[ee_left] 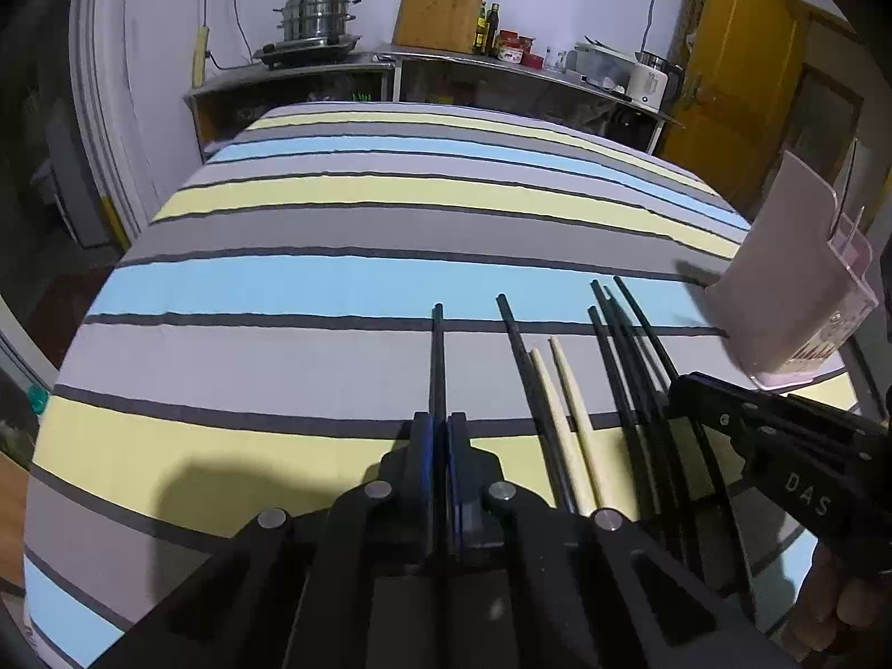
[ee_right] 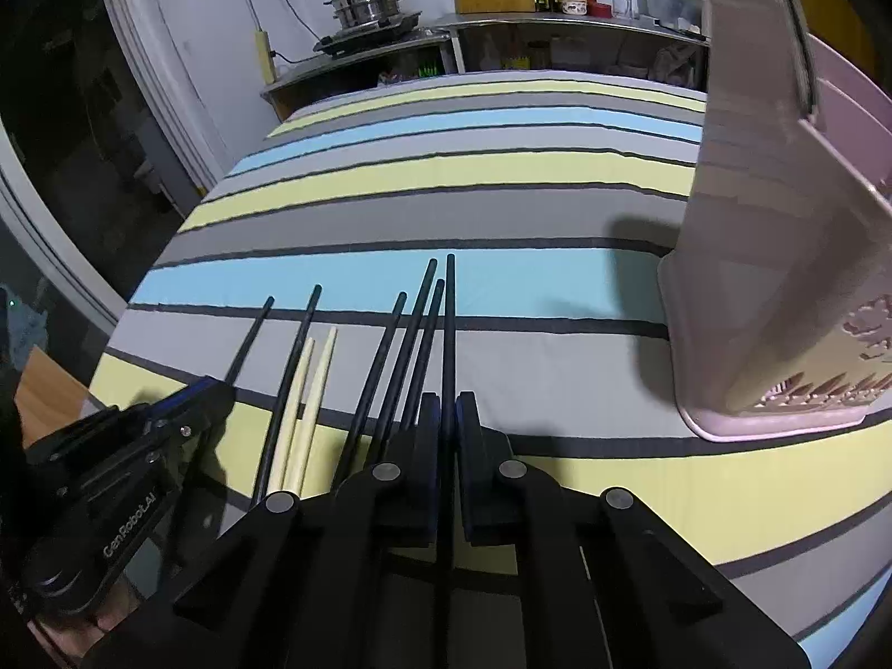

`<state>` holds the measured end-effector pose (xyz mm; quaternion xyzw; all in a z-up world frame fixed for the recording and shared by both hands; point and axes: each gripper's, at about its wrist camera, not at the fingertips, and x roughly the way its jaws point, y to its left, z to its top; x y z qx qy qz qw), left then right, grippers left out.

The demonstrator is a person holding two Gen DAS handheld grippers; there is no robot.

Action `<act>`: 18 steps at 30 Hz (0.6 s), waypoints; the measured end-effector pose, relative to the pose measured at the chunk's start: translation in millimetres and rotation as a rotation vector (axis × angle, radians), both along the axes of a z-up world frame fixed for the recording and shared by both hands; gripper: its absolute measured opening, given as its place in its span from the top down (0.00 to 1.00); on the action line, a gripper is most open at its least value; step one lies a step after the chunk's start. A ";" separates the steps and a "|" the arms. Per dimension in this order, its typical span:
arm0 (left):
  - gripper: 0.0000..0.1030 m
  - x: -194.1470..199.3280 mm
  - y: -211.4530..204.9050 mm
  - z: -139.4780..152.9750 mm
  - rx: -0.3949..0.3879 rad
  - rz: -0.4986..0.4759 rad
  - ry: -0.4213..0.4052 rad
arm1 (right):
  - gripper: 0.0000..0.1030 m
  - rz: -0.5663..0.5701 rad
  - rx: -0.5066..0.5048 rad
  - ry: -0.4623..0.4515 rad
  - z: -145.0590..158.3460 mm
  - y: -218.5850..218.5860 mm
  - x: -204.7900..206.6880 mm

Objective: Organize utensils
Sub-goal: 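Grasp a black chopstick with the left gripper while the right gripper grasps another black chopstick, then carry the black chopstick with the left gripper into the pink holder while the right gripper carries its own there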

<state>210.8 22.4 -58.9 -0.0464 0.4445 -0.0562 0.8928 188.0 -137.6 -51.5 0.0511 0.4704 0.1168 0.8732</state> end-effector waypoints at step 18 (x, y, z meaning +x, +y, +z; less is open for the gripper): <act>0.95 -41.9 5.9 100.9 -0.093 -0.071 -0.164 | 0.95 0.013 0.087 -0.170 87.8 -15.2 -37.8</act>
